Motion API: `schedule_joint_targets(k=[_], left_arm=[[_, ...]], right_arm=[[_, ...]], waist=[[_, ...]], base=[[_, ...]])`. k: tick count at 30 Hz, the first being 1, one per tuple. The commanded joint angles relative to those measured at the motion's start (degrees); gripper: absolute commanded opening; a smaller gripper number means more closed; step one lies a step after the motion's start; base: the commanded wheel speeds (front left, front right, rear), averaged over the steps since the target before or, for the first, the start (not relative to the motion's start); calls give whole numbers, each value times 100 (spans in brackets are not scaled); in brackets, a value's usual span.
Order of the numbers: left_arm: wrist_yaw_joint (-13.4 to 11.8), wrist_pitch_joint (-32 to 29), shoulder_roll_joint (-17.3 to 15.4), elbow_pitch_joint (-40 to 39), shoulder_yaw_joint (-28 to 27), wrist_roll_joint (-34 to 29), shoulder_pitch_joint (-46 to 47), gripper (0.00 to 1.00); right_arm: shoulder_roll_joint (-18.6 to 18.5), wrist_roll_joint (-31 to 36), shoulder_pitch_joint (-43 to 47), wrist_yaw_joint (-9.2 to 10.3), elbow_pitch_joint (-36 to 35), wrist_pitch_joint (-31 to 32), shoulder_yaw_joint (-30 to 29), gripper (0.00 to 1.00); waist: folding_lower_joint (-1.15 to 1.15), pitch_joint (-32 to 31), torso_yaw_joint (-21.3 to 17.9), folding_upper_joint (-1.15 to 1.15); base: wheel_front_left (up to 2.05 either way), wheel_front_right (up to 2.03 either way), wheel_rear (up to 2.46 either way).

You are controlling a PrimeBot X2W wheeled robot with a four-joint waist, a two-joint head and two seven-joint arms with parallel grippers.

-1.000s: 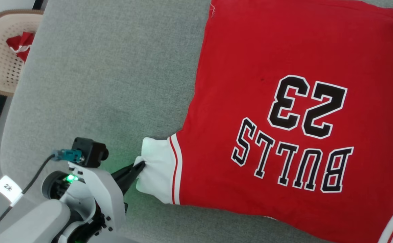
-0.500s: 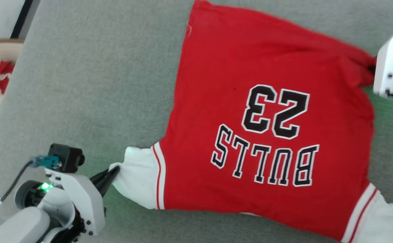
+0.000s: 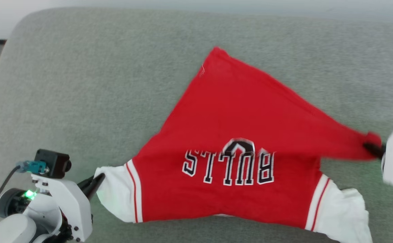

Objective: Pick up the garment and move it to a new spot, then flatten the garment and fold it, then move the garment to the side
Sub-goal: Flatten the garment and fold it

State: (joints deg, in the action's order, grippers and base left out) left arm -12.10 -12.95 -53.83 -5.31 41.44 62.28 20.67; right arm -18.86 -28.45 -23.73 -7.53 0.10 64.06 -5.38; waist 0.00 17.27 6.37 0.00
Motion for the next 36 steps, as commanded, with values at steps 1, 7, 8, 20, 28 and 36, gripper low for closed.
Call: schedule_joint_targets(k=[1, 7, 8, 20, 28, 36], left_arm=[[-10, -5, -12, -27, -9, 33, -78, 0], [-49, -40, -71, -64, -7, 56, -114, 0], [-51, -45, -67, -68, -4, 58, -118, 0], [56, -35, 34, 84, 44, 87, -84, 0], [91, -8, 33, 148, 67, 105, -139, 0], [66, -31, 55, 76, 105, 61, -134, 0]], right_arm=[[87, -71, 244, 9, -119, 10, -72, 0], [488, -63, 1326, 9, -733, -36, -498, 0], [548, -60, 1473, 9, -770, -58, -564, 0], [854, 131, 1887, 11, 273, -1304, -632, 8], [497, -61, 1748, 14, 298, -1398, -405, 100], [352, -245, 1543, 9, -1136, -1143, -478, 100]], waist=[[0, -198, -229, 0], [0, -289, -413, 0], [0, -294, -427, 0], [0, -301, -479, 0], [0, -368, -477, 0], [0, -396, -382, 0]], base=[[0, 0, 0], [0, 0, 0], [0, 0, 0], [0, 0, 0], [0, 0, 0], [0, 0, 0]])
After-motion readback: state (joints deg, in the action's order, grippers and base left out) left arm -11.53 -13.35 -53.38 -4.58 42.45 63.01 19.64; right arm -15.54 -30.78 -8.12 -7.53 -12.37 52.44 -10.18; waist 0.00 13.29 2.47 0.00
